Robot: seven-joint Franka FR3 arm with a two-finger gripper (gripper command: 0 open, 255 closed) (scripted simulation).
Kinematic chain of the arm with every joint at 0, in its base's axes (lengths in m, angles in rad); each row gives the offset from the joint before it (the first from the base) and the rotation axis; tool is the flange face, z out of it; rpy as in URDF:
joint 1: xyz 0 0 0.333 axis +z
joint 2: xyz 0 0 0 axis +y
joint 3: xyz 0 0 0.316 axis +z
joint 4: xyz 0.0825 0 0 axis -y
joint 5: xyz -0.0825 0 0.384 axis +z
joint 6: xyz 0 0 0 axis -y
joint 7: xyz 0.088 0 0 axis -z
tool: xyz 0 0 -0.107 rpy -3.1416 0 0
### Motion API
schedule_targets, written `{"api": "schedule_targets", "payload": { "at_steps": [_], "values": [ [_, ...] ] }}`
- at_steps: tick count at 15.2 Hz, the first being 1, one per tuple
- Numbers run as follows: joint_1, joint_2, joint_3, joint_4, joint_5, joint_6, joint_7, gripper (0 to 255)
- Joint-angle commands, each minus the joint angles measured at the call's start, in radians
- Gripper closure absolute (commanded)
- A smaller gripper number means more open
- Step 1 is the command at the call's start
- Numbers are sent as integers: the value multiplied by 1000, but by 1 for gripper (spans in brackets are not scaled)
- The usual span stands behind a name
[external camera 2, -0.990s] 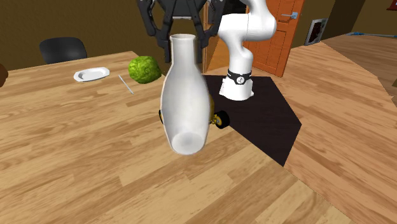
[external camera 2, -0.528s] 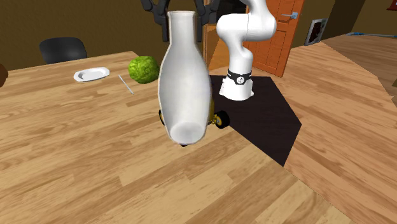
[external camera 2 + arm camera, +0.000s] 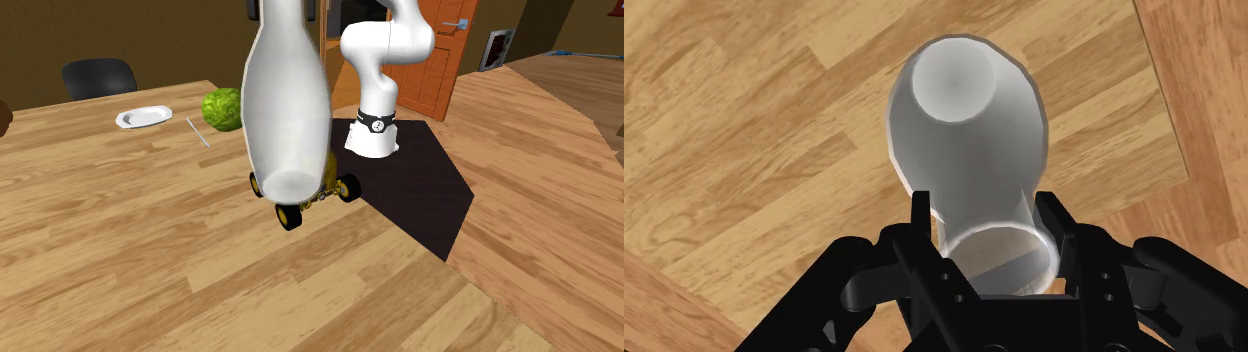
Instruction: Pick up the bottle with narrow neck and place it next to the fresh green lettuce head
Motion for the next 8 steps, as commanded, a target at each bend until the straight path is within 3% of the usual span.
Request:
{"api": "schedule_targets", "payload": {
  "at_steps": [1,8],
  "values": [
    [1,1,1,27,0,-25,3,255],
    [-2,29,-3,154,9,-127,1,255]
  ]
}}
